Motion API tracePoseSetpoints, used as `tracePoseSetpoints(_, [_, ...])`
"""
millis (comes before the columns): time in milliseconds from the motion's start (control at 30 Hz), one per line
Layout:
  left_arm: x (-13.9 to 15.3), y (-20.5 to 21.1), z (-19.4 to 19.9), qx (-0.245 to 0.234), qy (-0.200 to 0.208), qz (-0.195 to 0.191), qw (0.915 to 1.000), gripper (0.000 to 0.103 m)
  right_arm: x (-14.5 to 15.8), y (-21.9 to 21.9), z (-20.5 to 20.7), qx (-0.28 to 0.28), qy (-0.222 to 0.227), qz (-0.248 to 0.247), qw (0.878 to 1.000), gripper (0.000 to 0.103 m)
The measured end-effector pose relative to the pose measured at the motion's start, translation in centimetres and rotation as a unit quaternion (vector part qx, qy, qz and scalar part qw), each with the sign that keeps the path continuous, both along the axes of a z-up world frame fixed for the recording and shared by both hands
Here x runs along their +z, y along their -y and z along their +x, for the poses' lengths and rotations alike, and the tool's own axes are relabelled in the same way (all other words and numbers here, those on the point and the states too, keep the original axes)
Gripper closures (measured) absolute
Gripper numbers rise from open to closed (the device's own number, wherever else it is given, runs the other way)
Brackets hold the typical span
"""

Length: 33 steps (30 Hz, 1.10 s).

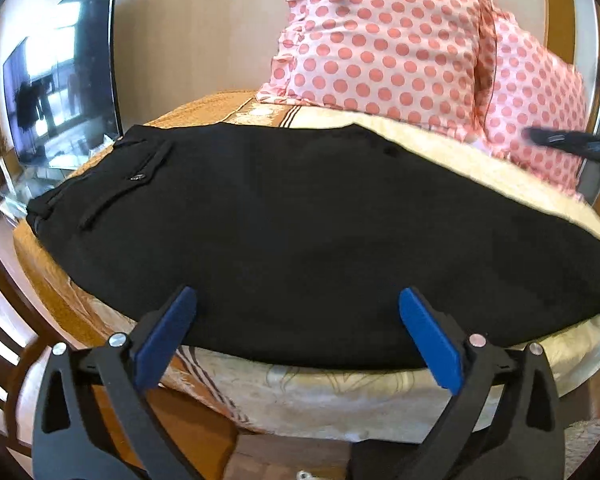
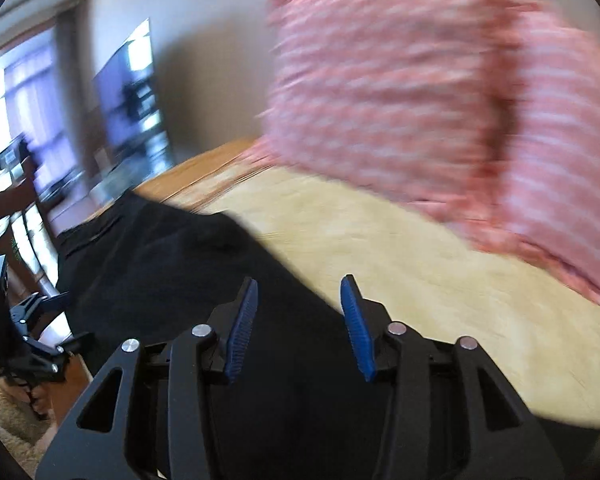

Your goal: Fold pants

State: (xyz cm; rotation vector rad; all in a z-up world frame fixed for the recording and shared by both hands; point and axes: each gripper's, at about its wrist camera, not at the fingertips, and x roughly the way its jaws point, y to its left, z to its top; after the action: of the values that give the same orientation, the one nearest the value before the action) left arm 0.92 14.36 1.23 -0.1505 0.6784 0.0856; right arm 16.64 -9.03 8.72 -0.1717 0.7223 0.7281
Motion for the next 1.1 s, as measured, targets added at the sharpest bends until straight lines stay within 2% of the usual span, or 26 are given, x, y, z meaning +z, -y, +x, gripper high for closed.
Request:
tracePoseSetpoints(133, [0.2,-1.2,0.1,-0.001,0.016,-0.045,0.9989,0.002,-2.7,-6.2,2.0,0.054,-0.011,-0.055,0.997,0.063])
tracePoseSetpoints(200, [0.3,-1.3,0.0,-0.005,0.021,-0.054,0.9983,0.002,-4.0,-8.4,2.7,0.071,-0.008,-0.089,0.993,0.063])
tracePoseSetpoints(267, [0.3,-1.5,0.0,-0.011,0.023,-0.059,0.9979,0.002,-4.8,-9.5,3.4,0.072,-0.008,-0.11,0.991,0.063])
tracePoseSetpoints(467, [0.3,-1.9,-0.2,-0.016,0.029,-0.076,0.9965,0.002,-6.3,-9.8,4.5,0.072,-0.034,-0.122,0.989,0.064])
tracePoseSetpoints(533, [0.3,-2.0,-0.3,-0.018,0.029,-0.08,0.9962,0.002,-6.3,-9.6,4.6,0.076,-0.042,-0.113,0.99,0.073])
tracePoseSetpoints(567, [0.3,-2.1,-0.3,-0.019,0.03,-0.082,0.996,0.002,-6.3,-9.5,4.6,0.077,-0.045,-0.111,0.99,0.089])
tracePoseSetpoints(600, [0.3,-2.1,-0.3,-0.019,0.03,-0.084,0.9958,0.002,-6.2,-9.4,4.3,0.078,-0.042,-0.11,0.99,0.096])
tracePoseSetpoints(700, [0.3,-2.2,-0.3,-0.02,0.031,-0.09,0.9953,0.002,-6.3,-9.9,4.2,0.073,-0.016,-0.121,0.99,0.102])
tracePoseSetpoints(767, [0.3,-2.2,-0.3,-0.019,0.03,-0.088,0.9954,0.002,-5.9,-9.6,5.0,0.035,-0.001,-0.118,0.992,0.102])
tracePoseSetpoints(867, [0.3,-2.1,-0.2,-0.019,0.027,-0.084,0.9959,0.002,-6.2,-9.5,6.3,0.02,-0.029,-0.104,0.994,0.102])
tracePoseSetpoints(933, [0.2,-2.1,-0.1,-0.018,0.026,-0.08,0.9963,0.002,-6.5,-9.8,6.0,0.021,-0.021,-0.124,0.992,0.101])
tracePoseSetpoints(967, [0.3,-1.9,0.0,-0.018,0.023,-0.075,0.9967,0.002,-6.2,-9.7,6.0,0.013,-0.019,-0.132,0.991,0.097])
tracePoseSetpoints(1033, [0.4,-1.7,0.1,-0.021,0.015,-0.06,0.9979,0.002,-5.0,-8.2,6.2,-0.021,-0.029,-0.117,0.992,0.076])
tracePoseSetpoints(1067, [0.5,-1.6,0.1,-0.023,0.013,-0.059,0.9979,0.002,-4.2,-7.0,6.2,-0.037,-0.032,-0.093,0.994,0.06])
tracePoseSetpoints(1100, [0.7,-1.7,0.0,-0.026,0.014,-0.064,0.9975,0.002,-2.9,-4.9,5.8,-0.048,-0.04,-0.049,0.997,0.057])
